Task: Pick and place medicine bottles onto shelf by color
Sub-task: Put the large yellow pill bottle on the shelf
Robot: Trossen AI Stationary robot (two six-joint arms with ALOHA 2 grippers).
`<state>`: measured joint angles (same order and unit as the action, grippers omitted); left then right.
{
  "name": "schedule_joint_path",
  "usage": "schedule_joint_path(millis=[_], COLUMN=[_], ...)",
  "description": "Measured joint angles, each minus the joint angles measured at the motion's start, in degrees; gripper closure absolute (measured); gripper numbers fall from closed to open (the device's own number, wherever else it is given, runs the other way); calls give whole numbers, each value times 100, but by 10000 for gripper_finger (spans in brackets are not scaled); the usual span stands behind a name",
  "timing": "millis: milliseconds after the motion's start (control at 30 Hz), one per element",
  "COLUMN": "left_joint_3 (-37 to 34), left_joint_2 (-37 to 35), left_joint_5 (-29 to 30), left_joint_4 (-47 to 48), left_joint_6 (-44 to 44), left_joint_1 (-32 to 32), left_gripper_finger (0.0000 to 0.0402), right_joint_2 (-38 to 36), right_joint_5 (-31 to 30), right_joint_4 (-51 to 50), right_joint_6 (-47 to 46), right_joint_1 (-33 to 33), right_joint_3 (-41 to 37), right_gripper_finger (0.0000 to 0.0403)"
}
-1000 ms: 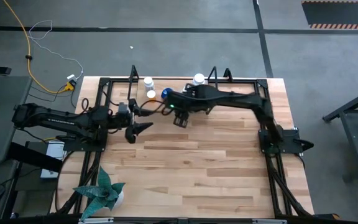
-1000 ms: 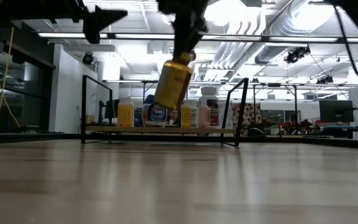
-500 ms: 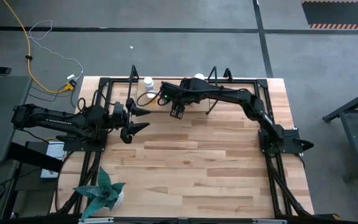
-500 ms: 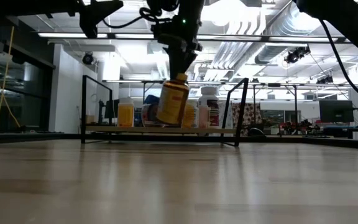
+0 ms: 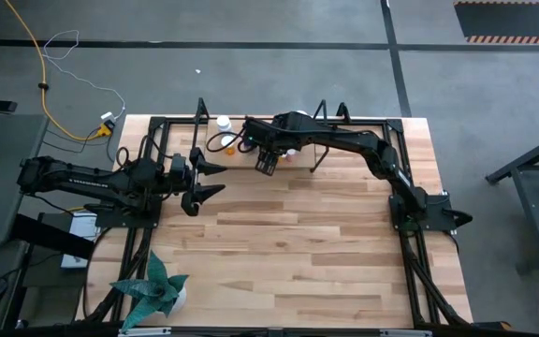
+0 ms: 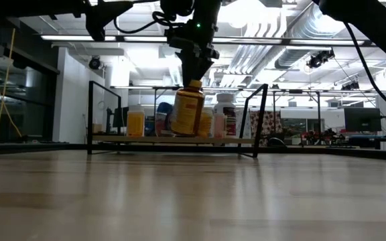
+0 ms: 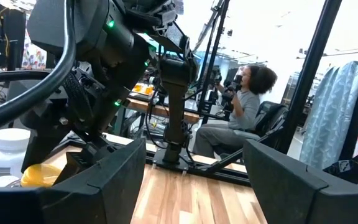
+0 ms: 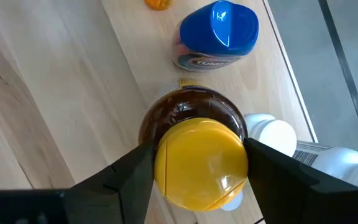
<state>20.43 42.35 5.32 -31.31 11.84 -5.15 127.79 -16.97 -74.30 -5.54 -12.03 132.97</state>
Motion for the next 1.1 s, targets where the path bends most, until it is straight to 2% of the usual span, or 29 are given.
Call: schedule_joint_path(millis=[300, 633, 1100], left_joint_3=[0, 0, 0], left_joint_2=[0, 0, 0], left_joint_5=[0, 0, 0], left_joint_4=[2, 2, 2], left_joint_6=[0, 0, 0], left_joint_1=[0, 0, 0], left_gripper_finger=[142, 142, 142], right_joint_2=[0, -4, -4], right_joint_5=[-2, 0, 137], right_joint_4=[26, 580, 577], right_joint_6=[96, 153, 152], right_joint_1=[0, 0, -96], right_joint_3=[-4, -7, -7], right_gripper_finger=[178, 178, 178])
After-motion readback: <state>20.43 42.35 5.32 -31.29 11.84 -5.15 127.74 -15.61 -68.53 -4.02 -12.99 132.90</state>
